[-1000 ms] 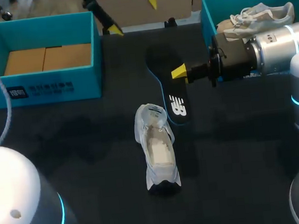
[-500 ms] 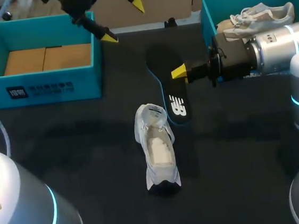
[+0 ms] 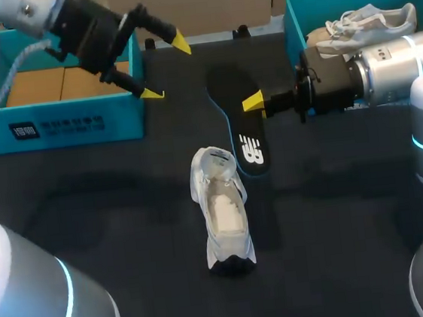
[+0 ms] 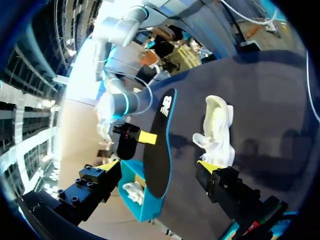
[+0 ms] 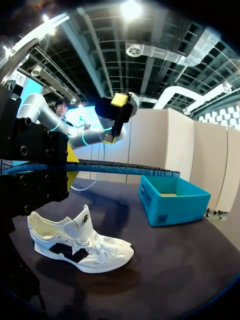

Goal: Take the shoe out of the shoebox, open the shoe tongue, remove and reinsert the insole, then place the shoe into the shoebox

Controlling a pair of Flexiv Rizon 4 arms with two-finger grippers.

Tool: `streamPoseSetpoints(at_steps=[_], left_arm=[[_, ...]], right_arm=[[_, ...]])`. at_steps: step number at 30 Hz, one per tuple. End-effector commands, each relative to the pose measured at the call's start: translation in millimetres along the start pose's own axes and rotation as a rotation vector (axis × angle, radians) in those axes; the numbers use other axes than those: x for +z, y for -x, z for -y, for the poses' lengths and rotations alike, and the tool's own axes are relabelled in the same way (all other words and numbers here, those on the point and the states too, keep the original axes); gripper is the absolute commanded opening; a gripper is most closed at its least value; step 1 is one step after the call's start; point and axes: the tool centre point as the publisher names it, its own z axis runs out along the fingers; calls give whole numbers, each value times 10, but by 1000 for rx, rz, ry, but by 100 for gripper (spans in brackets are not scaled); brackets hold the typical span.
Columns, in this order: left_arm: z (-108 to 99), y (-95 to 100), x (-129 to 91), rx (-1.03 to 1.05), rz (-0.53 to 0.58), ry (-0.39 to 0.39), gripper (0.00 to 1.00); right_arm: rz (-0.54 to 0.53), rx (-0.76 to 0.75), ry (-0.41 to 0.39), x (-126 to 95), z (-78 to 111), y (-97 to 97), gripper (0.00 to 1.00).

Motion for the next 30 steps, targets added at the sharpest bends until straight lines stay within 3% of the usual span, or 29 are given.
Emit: streamPoseSetpoints(at_steps=[1,5,9,14,15,23,24,30], left_arm=[[27,-75,2,3,324,5,100],[27,-75,2,3,324,5,100],[-12,-237,260,-39,351,-20,100],[-16,-305,463,74,396,36,100],[-5,-287,428,94,399,2,100],[-5,-287,428,94,399,2,100],[16,-298,523,114,388,77,100],[17,-263,818,136,460,182,100]], right_arm=[[1,0,2,11,7,0,0],[1,0,2,11,7,0,0],[1,0,2,11,7,0,0],[1,0,2,11,7,0,0],[1,0,2,11,7,0,0],[1,0,2,11,7,0,0],[1,0,2,11,7,0,0],[1,0,2,11,7,0,0]])
